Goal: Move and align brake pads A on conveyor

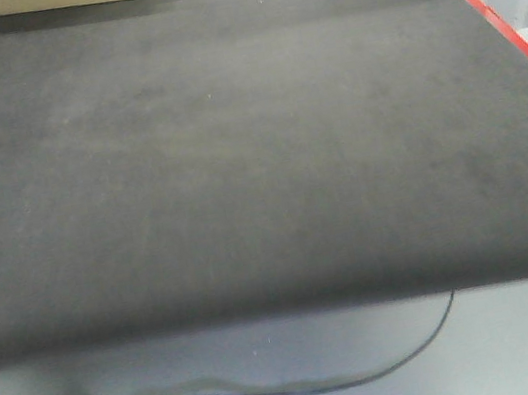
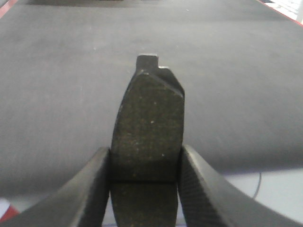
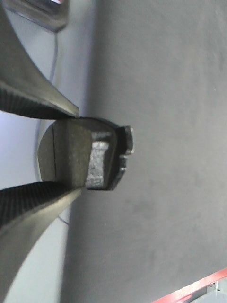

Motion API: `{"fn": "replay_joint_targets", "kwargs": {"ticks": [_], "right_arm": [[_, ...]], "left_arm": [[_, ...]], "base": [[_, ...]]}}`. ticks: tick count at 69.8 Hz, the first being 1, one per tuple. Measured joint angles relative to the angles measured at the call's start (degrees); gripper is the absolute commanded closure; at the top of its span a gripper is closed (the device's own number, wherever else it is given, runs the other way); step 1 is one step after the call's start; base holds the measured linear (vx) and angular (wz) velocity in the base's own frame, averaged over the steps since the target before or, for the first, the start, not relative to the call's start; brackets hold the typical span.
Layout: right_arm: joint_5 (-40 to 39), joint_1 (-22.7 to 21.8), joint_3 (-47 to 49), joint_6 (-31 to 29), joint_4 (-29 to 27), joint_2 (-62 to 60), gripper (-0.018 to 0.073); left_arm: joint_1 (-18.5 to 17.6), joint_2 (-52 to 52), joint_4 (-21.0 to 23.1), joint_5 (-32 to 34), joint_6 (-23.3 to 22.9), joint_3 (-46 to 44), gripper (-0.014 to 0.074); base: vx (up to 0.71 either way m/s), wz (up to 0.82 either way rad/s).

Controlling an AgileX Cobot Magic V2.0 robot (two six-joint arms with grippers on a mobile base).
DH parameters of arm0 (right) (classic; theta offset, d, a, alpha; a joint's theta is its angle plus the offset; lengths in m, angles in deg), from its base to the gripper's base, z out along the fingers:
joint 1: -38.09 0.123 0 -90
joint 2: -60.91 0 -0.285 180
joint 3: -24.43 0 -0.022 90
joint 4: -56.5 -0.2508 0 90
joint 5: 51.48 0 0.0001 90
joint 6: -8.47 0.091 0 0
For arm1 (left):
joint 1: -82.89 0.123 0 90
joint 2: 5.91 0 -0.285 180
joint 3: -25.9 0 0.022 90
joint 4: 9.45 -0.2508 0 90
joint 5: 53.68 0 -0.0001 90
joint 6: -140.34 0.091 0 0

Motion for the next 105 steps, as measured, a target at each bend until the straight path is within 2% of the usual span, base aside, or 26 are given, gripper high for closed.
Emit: {"fn": "replay_joint_targets", "kwargs": {"ticks": [57,105], "right_arm": [[0.0,0.0,0.0,0.0,0.1,0.0,0.0564],[0.0,0.0,0.0,0.0,0.1,0.0,0.0564]], "left_arm": [[0.0,0.0,0.0,0.0,0.0,0.0,0.0602],[0.0,0.0,0.0,0.0,0.0,0.0,0.0602]], "base": [[0.36,0.03],[0.05,-0.02]]}}
